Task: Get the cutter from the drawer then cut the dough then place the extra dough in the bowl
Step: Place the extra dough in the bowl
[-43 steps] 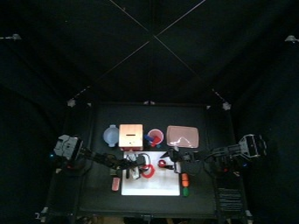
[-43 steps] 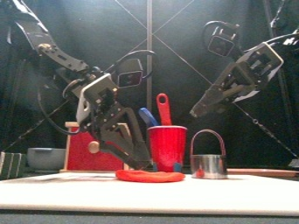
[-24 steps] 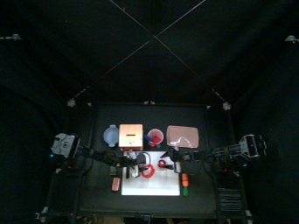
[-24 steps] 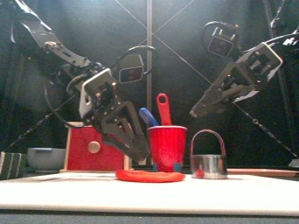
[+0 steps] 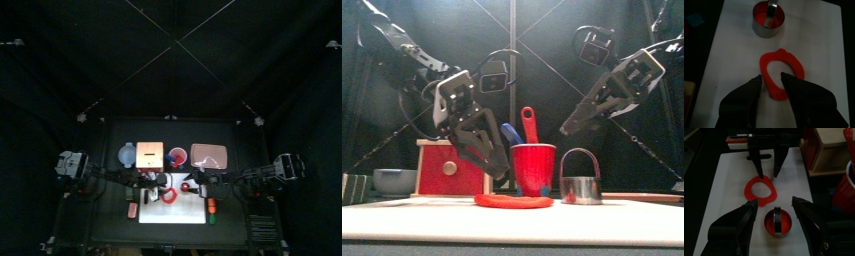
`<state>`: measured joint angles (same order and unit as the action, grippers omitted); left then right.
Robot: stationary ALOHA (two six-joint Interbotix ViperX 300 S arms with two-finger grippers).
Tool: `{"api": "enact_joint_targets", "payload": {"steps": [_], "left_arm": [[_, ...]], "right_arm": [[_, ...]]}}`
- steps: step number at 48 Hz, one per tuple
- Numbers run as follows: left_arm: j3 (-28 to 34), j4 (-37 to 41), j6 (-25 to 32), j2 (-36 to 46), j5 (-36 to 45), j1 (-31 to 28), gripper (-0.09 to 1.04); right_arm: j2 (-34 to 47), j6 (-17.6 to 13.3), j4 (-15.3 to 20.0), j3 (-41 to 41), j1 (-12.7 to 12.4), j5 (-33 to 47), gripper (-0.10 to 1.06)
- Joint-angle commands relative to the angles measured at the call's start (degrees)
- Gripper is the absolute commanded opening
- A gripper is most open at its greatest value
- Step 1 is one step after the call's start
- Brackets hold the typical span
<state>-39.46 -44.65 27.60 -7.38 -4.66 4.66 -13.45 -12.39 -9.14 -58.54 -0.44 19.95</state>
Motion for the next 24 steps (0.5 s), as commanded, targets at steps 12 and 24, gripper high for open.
{"api": "enact_joint_targets", "payload": {"steps": [12, 24], "left_arm": [[1.8, 2.9, 0.2, -1.0, 0.2, -0.6, 0.78], [2.4, 5.0, 0.2, -1.4, 2.5, -0.6, 0.78]], "right_arm": [[-0.9, -0.1, 0.2, 0.5, -0.2, 0.2, 0.9], [-0.8, -0.1, 0.4, 0.4, -0.2, 0.2, 0.9]]}}
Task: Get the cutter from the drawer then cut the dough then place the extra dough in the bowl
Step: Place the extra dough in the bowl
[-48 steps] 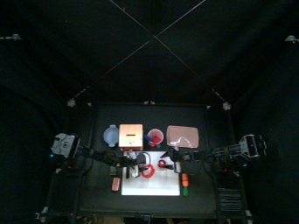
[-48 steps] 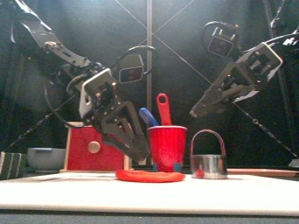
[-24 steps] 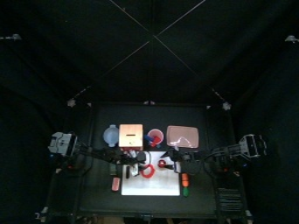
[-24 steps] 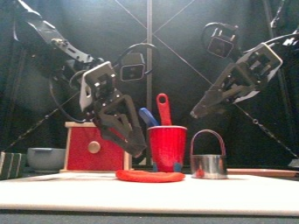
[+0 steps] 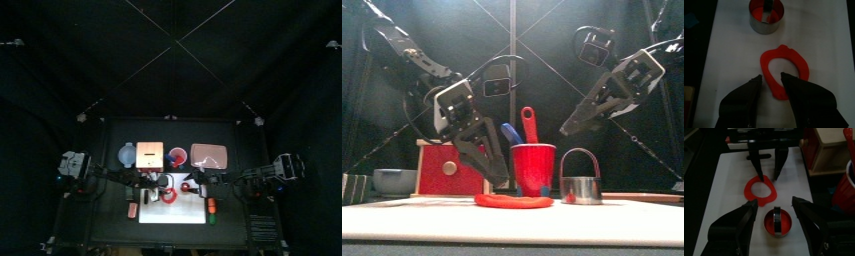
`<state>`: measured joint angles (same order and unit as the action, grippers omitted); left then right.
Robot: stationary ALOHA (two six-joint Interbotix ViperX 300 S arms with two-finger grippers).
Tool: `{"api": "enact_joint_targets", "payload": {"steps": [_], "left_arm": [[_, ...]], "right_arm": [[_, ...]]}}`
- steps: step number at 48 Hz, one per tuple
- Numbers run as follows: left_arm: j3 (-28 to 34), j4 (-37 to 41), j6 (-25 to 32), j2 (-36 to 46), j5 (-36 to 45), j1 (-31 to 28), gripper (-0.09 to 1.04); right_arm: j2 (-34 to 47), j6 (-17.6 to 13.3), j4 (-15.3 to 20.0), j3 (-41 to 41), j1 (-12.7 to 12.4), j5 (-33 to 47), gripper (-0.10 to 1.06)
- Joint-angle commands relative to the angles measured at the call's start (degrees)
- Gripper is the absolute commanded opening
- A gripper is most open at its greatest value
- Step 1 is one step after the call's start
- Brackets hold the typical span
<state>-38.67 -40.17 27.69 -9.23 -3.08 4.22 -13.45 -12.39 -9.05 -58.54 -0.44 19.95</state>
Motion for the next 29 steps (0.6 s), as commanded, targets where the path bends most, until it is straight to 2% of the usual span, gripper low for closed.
{"api": "enact_joint_targets", "payload": {"steps": [1, 29], "left_arm": [[1.7, 0.6, 0.1, 0.3, 1.1, -0.2, 0.78], [2.9, 3.3, 0.0, -3.2, 2.0, -0.8, 0.78]], "right_arm": [[-0.8, -0.1, 0.3, 0.4, -0.2, 0.2, 0.9], [0.7, -0.1, 0.8, 0.7, 0.2, 0.2, 0.9]]}}
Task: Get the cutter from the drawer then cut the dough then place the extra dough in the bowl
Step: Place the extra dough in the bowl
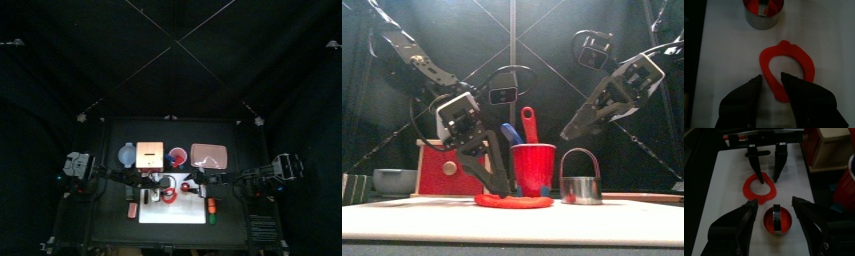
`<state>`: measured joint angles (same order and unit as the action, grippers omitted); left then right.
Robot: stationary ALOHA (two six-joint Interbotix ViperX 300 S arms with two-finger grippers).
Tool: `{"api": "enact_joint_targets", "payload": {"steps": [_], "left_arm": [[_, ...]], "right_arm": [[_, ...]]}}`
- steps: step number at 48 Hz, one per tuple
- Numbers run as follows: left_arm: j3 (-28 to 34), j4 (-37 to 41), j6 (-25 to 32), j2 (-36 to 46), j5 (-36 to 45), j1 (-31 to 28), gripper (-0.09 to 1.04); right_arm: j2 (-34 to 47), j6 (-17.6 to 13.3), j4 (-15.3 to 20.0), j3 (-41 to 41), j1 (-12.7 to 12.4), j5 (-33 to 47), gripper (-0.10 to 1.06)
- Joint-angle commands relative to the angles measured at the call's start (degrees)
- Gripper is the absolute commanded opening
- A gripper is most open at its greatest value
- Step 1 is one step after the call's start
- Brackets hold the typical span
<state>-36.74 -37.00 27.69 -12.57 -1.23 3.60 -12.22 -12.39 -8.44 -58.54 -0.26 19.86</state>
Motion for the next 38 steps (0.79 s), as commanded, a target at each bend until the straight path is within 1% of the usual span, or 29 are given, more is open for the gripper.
{"api": "enact_joint_targets", "payload": {"steps": [1, 16, 29, 34, 38], "left_arm": [[1.1, 0.2, 0.0, 0.0, 0.3, -0.1, 0.78], [1.1, 1.2, 0.0, -1.6, 1.1, 0.1, 0.75], [0.9, 1.5, 0.1, -1.6, 2.0, 0.1, 0.61], [0.8, 1.6, 0.0, -1.6, 2.0, 0.1, 0.58], [0.9, 1.6, 0.0, -1.3, 1.9, 0.1, 0.57]], "right_arm": [[-0.4, -0.1, 0.2, 0.7, 0.0, 0.3, 0.9], [-0.4, 0.0, 0.2, 0.7, -0.1, 0.3, 0.9], [-0.5, 0.0, 0.2, 1.1, -0.1, 0.3, 0.9], [-0.4, 0.0, 0.2, 1.1, -0.1, 0.4, 0.9], [-0.4, -0.1, 0.2, 1.1, -0.1, 0.3, 0.9]]}}
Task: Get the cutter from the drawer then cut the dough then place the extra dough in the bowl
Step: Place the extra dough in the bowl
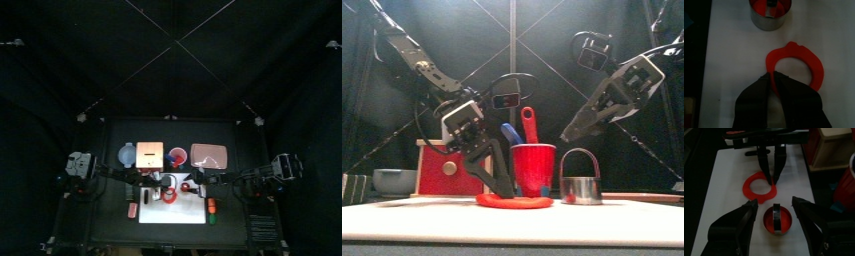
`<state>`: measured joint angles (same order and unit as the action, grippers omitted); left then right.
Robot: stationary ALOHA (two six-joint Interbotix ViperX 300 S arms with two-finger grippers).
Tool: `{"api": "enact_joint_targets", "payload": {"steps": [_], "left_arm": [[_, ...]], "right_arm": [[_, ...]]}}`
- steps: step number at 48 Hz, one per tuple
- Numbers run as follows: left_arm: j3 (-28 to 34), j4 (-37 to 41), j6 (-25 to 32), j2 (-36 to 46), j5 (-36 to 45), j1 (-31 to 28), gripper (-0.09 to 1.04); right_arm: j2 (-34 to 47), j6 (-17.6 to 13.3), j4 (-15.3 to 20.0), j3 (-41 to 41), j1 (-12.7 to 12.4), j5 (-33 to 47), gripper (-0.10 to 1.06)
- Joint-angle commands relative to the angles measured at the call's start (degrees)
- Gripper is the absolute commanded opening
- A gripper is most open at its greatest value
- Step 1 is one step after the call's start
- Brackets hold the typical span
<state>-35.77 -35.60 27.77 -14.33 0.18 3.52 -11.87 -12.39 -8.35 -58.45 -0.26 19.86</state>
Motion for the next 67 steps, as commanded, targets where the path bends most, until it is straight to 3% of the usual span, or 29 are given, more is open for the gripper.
{"api": "enact_joint_targets", "payload": {"steps": [1, 15, 35, 56, 67], "left_arm": [[-0.2, 0.1, -0.1, 0.7, 0.4, 0.3, 0.57], [-2.1, 1.7, -0.1, 8.0, -0.3, 0.4, 0.57], [-9.7, 2.6, 0.0, 22.8, -3.7, 0.4, 0.57], [-24.1, 4.6, 0.0, 54.2, -3.9, -3.4, 0.57], [-27.8, 6.2, 0.1, 63.9, -2.7, -9.8, 0.58]], "right_arm": [[-0.8, -0.1, 0.1, 1.1, -0.1, 0.3, 0.9], [-0.8, -0.1, 0.1, 1.1, -0.4, -0.5, 0.9], [-0.8, -0.1, 0.1, 1.2, -0.5, -0.6, 0.9], [-0.8, -0.1, 0.9, 1.7, -0.6, -1.4, 0.9], [-0.8, -0.1, 1.1, 2.0, -0.7, -1.5, 0.9]]}}
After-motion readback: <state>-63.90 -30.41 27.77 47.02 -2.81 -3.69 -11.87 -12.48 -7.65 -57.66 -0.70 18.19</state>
